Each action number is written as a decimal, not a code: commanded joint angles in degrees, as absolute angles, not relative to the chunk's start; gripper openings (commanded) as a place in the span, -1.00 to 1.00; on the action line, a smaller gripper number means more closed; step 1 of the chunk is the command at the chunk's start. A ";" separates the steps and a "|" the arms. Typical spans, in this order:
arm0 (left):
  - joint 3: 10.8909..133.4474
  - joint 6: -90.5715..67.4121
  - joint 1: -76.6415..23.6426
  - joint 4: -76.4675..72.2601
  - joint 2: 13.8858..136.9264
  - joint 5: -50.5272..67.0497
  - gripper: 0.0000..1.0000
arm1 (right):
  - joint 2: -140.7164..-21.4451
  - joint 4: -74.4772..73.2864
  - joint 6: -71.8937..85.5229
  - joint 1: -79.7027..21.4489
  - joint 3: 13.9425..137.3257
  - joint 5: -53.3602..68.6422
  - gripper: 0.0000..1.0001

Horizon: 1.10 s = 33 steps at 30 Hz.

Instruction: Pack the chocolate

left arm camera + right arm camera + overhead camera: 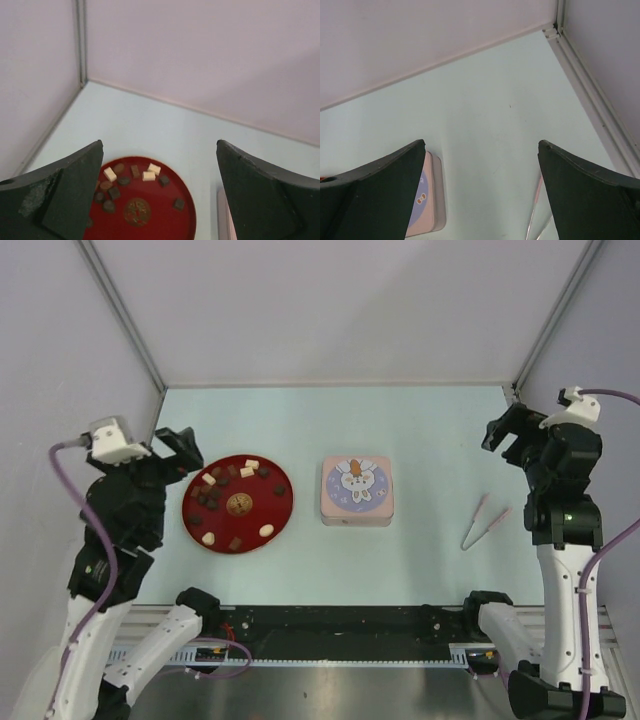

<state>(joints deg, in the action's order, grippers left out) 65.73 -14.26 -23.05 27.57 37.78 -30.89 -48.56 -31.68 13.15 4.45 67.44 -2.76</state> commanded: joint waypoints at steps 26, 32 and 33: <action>67.59 3.69 -22.67 9.67 21.45 -41.13 0.99 | -46.05 -24.17 10.11 3.08 76.29 -8.79 1.00; 66.88 4.04 -22.67 8.97 20.48 -41.13 1.00 | -46.14 -23.91 10.11 3.16 76.20 -8.96 1.00; 66.88 4.04 -22.68 8.96 20.30 -41.22 1.00 | -46.06 -23.82 10.02 3.16 76.20 -9.05 0.99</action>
